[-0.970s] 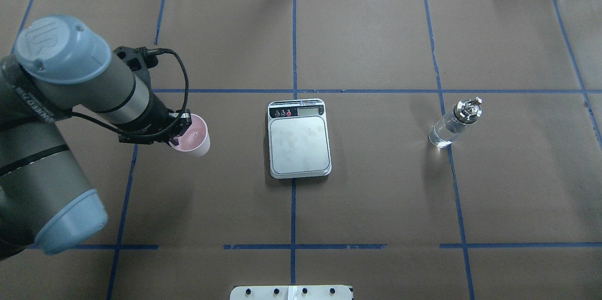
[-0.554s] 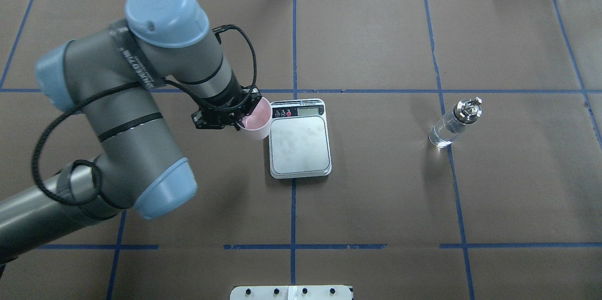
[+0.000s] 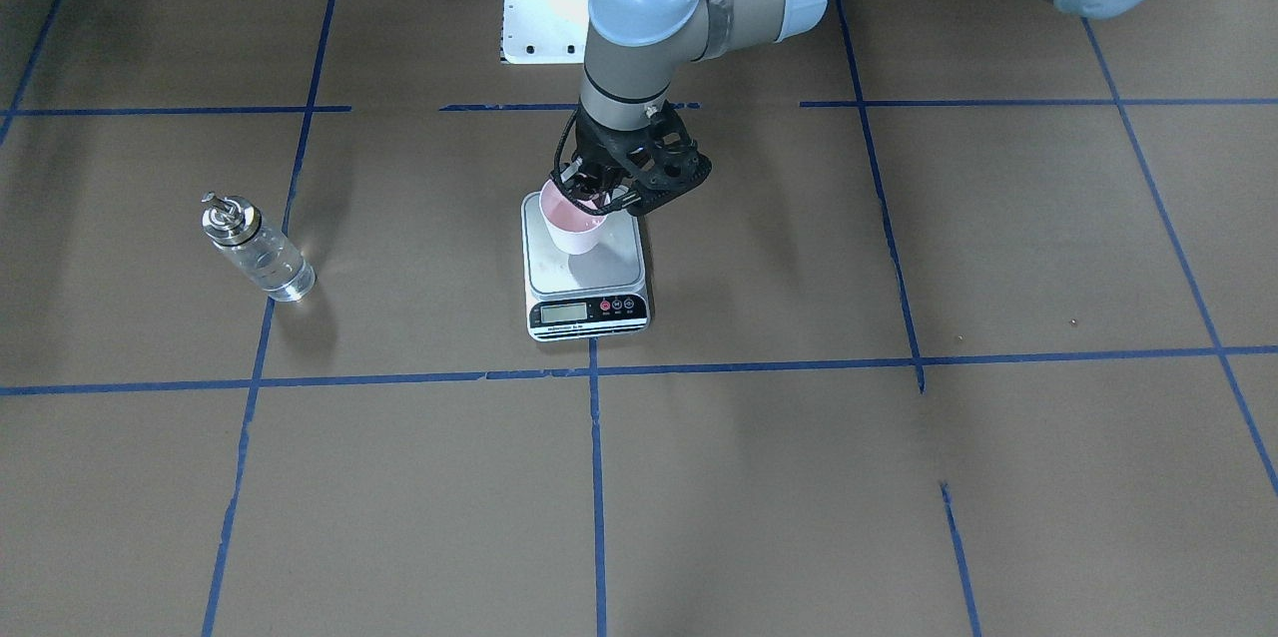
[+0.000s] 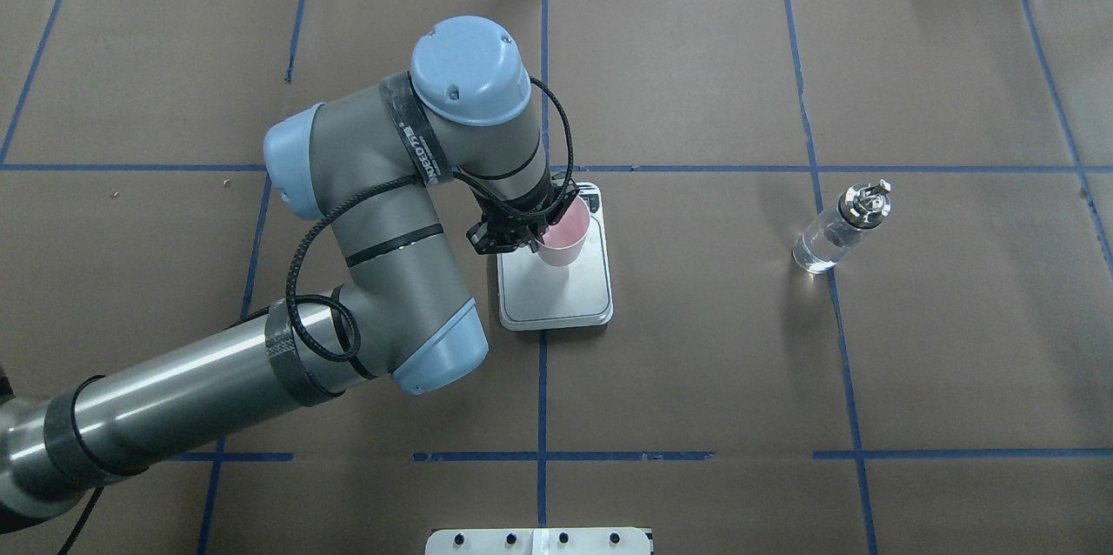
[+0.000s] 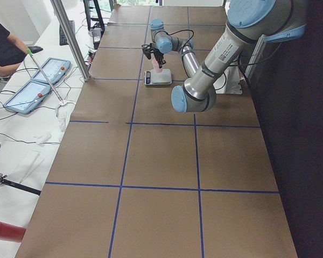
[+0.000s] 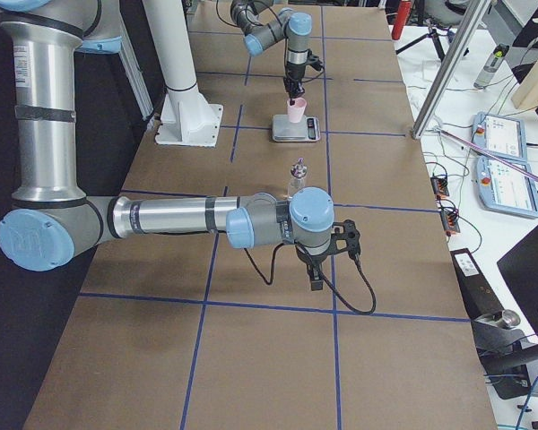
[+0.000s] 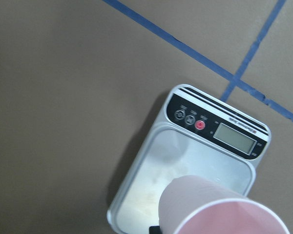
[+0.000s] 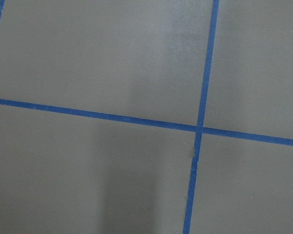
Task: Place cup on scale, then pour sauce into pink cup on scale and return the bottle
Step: 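Carry the pink cup with the left gripper over the scale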
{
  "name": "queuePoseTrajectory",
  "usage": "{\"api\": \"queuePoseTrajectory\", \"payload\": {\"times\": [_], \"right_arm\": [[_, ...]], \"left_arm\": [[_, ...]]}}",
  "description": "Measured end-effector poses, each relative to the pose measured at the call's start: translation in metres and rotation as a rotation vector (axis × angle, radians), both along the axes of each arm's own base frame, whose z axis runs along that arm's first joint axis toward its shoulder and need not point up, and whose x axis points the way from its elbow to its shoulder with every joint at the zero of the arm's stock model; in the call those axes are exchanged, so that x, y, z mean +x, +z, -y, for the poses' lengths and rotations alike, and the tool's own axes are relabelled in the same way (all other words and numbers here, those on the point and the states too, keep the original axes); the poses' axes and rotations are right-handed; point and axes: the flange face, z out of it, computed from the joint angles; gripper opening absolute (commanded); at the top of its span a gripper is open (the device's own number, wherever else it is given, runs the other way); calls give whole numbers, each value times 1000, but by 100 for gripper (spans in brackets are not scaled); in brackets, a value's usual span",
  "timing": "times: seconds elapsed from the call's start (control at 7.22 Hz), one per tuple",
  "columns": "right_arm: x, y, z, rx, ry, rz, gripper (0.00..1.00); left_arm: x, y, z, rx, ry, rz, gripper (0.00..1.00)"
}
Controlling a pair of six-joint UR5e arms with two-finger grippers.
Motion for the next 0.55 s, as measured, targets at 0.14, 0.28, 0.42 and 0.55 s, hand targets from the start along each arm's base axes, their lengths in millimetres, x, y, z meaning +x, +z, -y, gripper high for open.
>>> {"api": "queuePoseTrajectory", "payload": {"times": [0.14, 0.28, 0.42, 0.55], "right_arm": [[0, 0, 0, 1, 0, 0, 100], [0, -1, 1, 1, 0, -1, 100], [0, -1, 1, 2, 0, -1, 100], [0, -1, 1, 2, 0, -1, 100]], "left_arm": [[9, 5, -2, 1, -6, 4, 0], [11, 8, -2, 2, -8, 5, 0], [11, 8, -2, 4, -8, 6, 0], [11, 10, -3, 4, -6, 7, 0]]}}
